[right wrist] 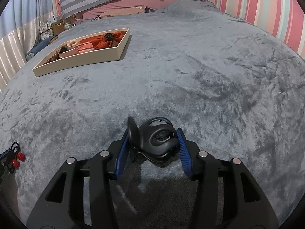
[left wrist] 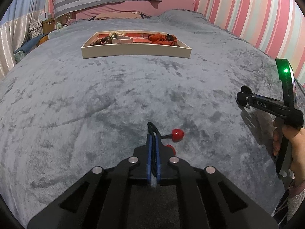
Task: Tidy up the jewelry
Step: 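Grasp the red-ball hair tie with the left tool while the right tool grasps the black claw clip, then carry the hair tie and claw clip into the tray and open both tools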
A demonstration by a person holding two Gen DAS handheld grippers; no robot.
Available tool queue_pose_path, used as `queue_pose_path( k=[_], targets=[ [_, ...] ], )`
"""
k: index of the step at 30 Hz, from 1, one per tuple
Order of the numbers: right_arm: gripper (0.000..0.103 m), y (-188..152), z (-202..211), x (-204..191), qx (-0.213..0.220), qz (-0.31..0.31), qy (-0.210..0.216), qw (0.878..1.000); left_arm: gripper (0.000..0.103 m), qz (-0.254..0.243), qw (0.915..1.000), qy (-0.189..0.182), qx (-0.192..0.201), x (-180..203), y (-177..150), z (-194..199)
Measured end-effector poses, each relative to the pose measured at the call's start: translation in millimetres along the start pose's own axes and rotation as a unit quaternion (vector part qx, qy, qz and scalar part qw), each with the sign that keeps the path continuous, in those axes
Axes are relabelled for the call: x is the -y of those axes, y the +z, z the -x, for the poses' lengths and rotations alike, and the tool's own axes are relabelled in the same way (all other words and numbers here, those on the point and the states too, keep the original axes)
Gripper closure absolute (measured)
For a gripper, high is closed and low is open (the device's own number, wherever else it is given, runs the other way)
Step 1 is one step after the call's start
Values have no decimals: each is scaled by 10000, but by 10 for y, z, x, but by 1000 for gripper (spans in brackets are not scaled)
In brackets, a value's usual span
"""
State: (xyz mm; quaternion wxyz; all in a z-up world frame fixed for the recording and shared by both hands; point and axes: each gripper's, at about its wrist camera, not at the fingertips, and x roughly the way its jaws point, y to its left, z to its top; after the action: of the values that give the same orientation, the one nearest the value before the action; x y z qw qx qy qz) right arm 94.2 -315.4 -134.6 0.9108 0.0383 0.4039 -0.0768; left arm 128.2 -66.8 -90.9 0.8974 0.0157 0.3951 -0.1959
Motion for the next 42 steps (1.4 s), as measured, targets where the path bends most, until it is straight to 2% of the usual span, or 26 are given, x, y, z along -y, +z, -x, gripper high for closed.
queue_pose_path(
  k=[23,32,42],
  targets=[
    [55,131,163,-10,308,58,-90,9995,100,185,9985,-45,515,-244,400,326],
    [55,351,131,70,330,-80,-137,9993,100,173,9968,-14,776,-365,895,381],
    [55,981,26,-239,627,-17,-19,9980,100,137,9940,203,1067,-593,1591,255]
  ],
)
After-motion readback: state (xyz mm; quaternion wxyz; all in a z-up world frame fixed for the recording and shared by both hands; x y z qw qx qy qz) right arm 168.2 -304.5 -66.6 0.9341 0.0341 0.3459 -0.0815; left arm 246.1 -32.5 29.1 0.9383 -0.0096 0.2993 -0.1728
